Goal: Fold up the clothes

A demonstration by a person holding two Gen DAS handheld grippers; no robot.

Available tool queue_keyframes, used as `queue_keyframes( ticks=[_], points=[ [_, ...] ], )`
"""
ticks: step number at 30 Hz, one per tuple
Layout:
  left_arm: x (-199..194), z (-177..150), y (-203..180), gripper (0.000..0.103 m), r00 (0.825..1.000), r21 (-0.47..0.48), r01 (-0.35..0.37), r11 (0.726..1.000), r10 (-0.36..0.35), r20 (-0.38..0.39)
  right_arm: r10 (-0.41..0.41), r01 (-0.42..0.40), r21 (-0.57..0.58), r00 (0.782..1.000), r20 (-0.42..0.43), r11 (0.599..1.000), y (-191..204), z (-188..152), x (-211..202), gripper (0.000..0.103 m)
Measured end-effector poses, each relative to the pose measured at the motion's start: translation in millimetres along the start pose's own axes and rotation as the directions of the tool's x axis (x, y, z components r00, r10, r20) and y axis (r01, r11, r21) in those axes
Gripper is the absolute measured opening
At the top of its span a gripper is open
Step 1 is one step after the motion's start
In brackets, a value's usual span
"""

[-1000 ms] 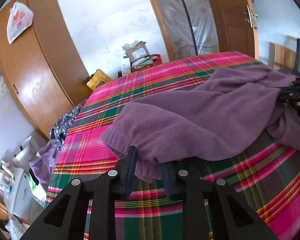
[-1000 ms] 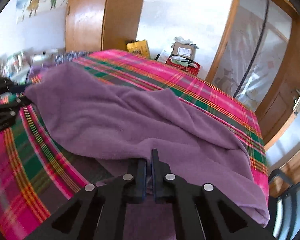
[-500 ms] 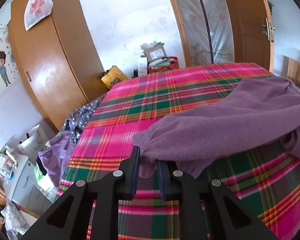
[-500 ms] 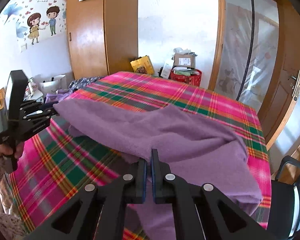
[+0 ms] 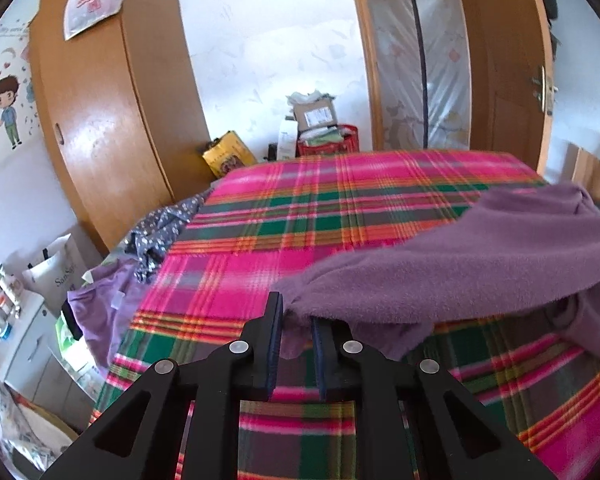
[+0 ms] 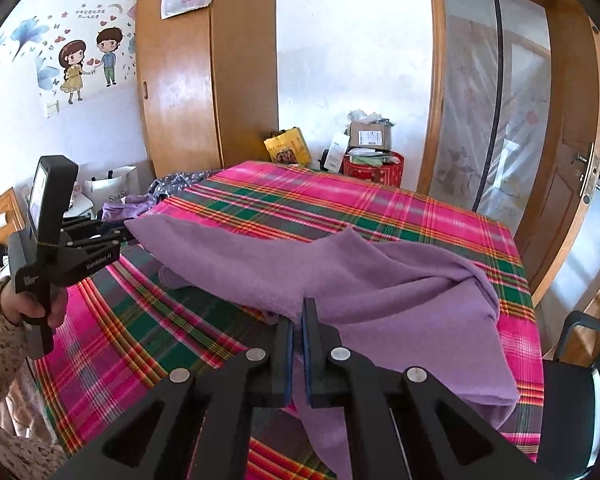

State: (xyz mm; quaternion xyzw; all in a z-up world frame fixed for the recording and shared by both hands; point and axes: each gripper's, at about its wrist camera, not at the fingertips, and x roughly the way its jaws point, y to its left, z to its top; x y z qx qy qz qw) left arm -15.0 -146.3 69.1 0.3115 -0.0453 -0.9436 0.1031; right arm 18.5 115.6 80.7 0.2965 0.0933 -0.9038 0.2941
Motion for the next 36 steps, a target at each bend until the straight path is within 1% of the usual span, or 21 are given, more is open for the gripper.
queue_keyframes(
  ticks=[3, 7, 11, 14, 18, 22, 24, 28, 33, 34, 36],
  points=[
    [-0.1, 11.9, 5.6, 0.014, 1.0, -0.009, -0.001, 1.0, 0.001, 0.021, 0.0, 0.0, 0.001, 1.0, 0.013, 1.0, 4.4, 4.3, -0.9, 0.004],
    [-10.3, 32.7, 15.6, 0.013, 0.996, -0.024, -0.008, 1.0, 0.01, 0.084, 0.015, -0.016, 0.01, 0.999, 0.04, 1.0, 8.5, 11.7, -6.8, 0.004],
    [-27.2, 48.4, 27.2, 0.013, 0.989, -0.04, -0.012, 0.999, 0.018, 0.149, 0.033, -0.032, -0.013, 0.996, 0.078, 0.999, 19.4, 18.9, -20.3, 0.004],
    [-40.9, 51.6, 35.0, 0.013, 0.983, -0.048, -0.018, 0.999, 0.026, 0.18, 0.054, -0.051, -0.031, 0.993, 0.103, 0.998, 29.7, 22.8, -31.8, 0.004],
    [-58.1, 48.2, 48.9, 0.013, 0.979, -0.071, -0.018, 0.997, 0.032, 0.202, 0.093, -0.085, -0.067, 0.988, 0.122, 0.994, 48.2, 24.8, -47.0, 0.004],
    [-77.4, 40.6, 61.8, 0.013, 0.975, -0.088, -0.014, 0.996, 0.033, 0.219, 0.127, -0.117, -0.093, 0.986, 0.111, 0.989, 66.4, 22.2, -59.5, 0.004],
    [-85.3, 33.4, 65.0, 0.013, 0.975, -0.084, -0.015, 0.996, 0.033, 0.219, 0.154, -0.145, -0.095, 0.984, 0.095, 0.985, 73.6, 17.3, -65.0, 0.004],
    [-94.8, 12.9, 65.2, 0.013, 0.98, -0.069, -0.003, 0.998, 0.016, 0.198, 0.169, -0.165, -0.076, 0.984, 0.057, 0.983, 82.0, -0.7, -70.4, 0.004],
    [-100.8, -21.7, 63.7, 0.013, 0.99, -0.064, 0.028, 0.998, -0.019, 0.139, 0.191, -0.192, -0.04, 0.981, -0.025, 0.981, 85.7, -26.6, -66.6, 0.004],
    [-101.5, -28.6, 63.2, 0.013, 0.992, -0.062, 0.033, 0.998, -0.025, 0.126, 0.186, -0.188, -0.036, 0.981, -0.047, 0.982, 86.6, -33.3, -64.4, 0.004],
    [-100.0, -45.3, 61.0, 0.013, 0.996, -0.059, 0.061, 0.996, -0.057, 0.075, 0.172, -0.174, -0.025, 0.981, -0.088, 0.984, 85.9, -44.4, -60.4, 0.004]
  ],
)
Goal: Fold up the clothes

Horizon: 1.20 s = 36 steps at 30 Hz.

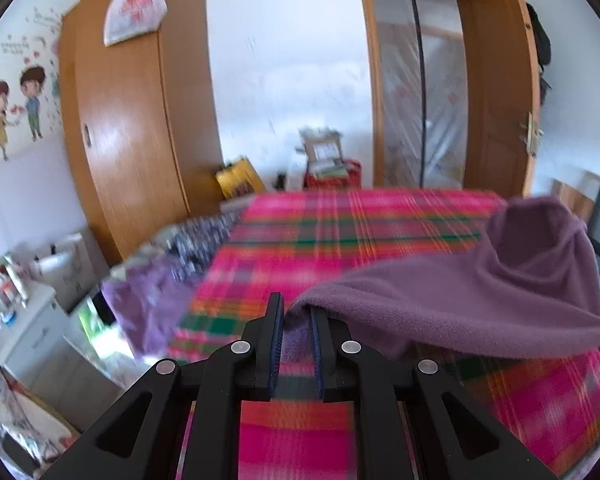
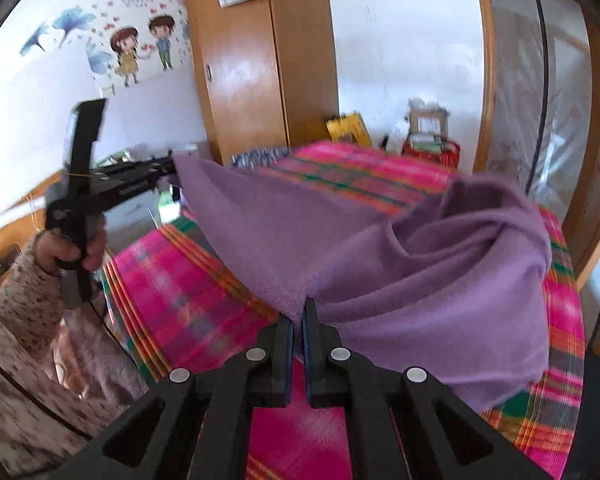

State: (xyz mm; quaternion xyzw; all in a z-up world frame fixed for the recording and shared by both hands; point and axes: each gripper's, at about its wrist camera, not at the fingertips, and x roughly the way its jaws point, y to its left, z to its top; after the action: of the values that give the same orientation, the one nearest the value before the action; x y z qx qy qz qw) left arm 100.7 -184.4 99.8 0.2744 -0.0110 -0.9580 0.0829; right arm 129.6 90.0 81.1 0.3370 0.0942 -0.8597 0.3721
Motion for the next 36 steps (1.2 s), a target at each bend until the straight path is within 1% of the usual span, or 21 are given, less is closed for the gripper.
queue_keyframes(
  ticks=[3, 5, 7, 9, 12, 15, 18, 20, 23, 26, 27, 28, 29, 31, 34, 36],
  points=[
    [0.7, -24.4, -1.2, 0.013, 0.998, 0.038, 0.015, 0.999, -0.012, -0.06, -0.014, 0.015, 0.03, 0.999, -0.051, 0.999, -4.7, -15.5, 4.8, 0.004],
    [1.8, -35.6, -2.0, 0.013, 0.995, 0.031, 0.037, 0.999, -0.034, -0.098, -0.013, 0.017, 0.048, 0.997, -0.074, 0.999, -8.0, -24.1, 5.5, 0.004],
    [2.8, -47.8, -5.8, 0.013, 0.99, 0.047, 0.05, 0.998, -0.043, -0.135, -0.007, 0.012, 0.056, 0.995, -0.095, 0.998, -9.2, -32.7, 4.6, 0.004],
    [0.1, -56.3, -10.7, 0.013, 0.988, 0.072, 0.059, 0.996, -0.048, -0.145, -0.016, 0.024, 0.06, 0.992, -0.124, 0.998, -10.6, -41.3, 5.0, 0.004],
    [-4.5, -67.7, -16.7, 0.013, 0.981, 0.086, 0.104, 0.991, -0.088, -0.174, -0.03, 0.042, 0.076, 0.987, -0.158, 0.996, -15.0, -52.1, 5.6, 0.004],
    [-7.3, -77.5, -23.8, 0.013, 0.971, 0.101, 0.145, 0.984, -0.123, -0.203, -0.044, 0.063, 0.095, 0.981, -0.191, 0.993, -20.0, -62.0, 6.3, 0.004],
    [-9.5, -90.0, -30.1, 0.013, 0.96, 0.141, 0.185, 0.973, -0.148, -0.237, -0.057, 0.084, 0.11, 0.971, -0.23, 0.99, -25.3, -72.0, 9.2, 0.004],
    [-10.9, -97.1, -35.9, 0.013, 0.95, 0.161, 0.215, 0.963, -0.168, -0.261, -0.063, 0.095, 0.117, 0.965, -0.254, 0.989, -29.3, -77.5, 11.0, 0.004],
    [-11.7, -105.4, -41.3, 0.013, 0.931, 0.176, 0.269, 0.947, -0.209, -0.3, -0.076, 0.115, 0.118, 0.954, -0.291, 0.986, -35.9, -83.1, 14.0, 0.004],
    [-12.9, -105.8, -45.1, 0.013, 0.921, 0.207, 0.307, 0.929, -0.235, -0.311, -0.088, 0.131, 0.109, 0.94, -0.331, 0.985, -41.3, -85.5, 17.8, 0.005],
    [-14.2, -104.3, -44.4, 0.014, 0.915, 0.208, 0.327, 0.922, -0.254, -0.315, -0.095, 0.133, 0.089, 0.936, -0.339, 0.987, -40.3, -83.4, 17.8, 0.007],
    [-15.5, -101.7, -41.3, 0.014, 0.903, 0.202, 0.361, 0.91, -0.287, -0.321, -0.102, 0.134, 0.069, 0.933, -0.345, 0.989, -39.0, -81.2, 17.7, 0.007],
    [-16.9, -99.5, -39.0, 0.016, 0.896, 0.2, 0.378, 0.904, -0.303, -0.324, -0.11, 0.135, 0.048, 0.93, -0.352, 0.99, -37.7, -78.9, 17.7, 0.008],
    [-18.7, -92.1, -32.4, 0.016, 0.886, 0.181, 0.405, 0.896, -0.337, -0.318, -0.114, 0.126, 0.012, 0.932, -0.345, 0.992, -35.0, -71.7, 13.2, 0.008],
    [-18.1, -76.3, -19.7, 0.017, 0.873, 0.128, 0.437, 0.89, -0.385, -0.299, -0.111, 0.118, 0.001, 0.939, -0.326, 0.993, -36.5, -61.7, 7.3, 0.009],
    [-14.4, -67.1, -13.8, 0.017, 0.867, 0.112, 0.445, 0.889, -0.396, -0.303, -0.097, 0.1, -0.007, 0.942, -0.322, 0.995, -36.6, -58.6, 5.1, 0.01]
  ],
)
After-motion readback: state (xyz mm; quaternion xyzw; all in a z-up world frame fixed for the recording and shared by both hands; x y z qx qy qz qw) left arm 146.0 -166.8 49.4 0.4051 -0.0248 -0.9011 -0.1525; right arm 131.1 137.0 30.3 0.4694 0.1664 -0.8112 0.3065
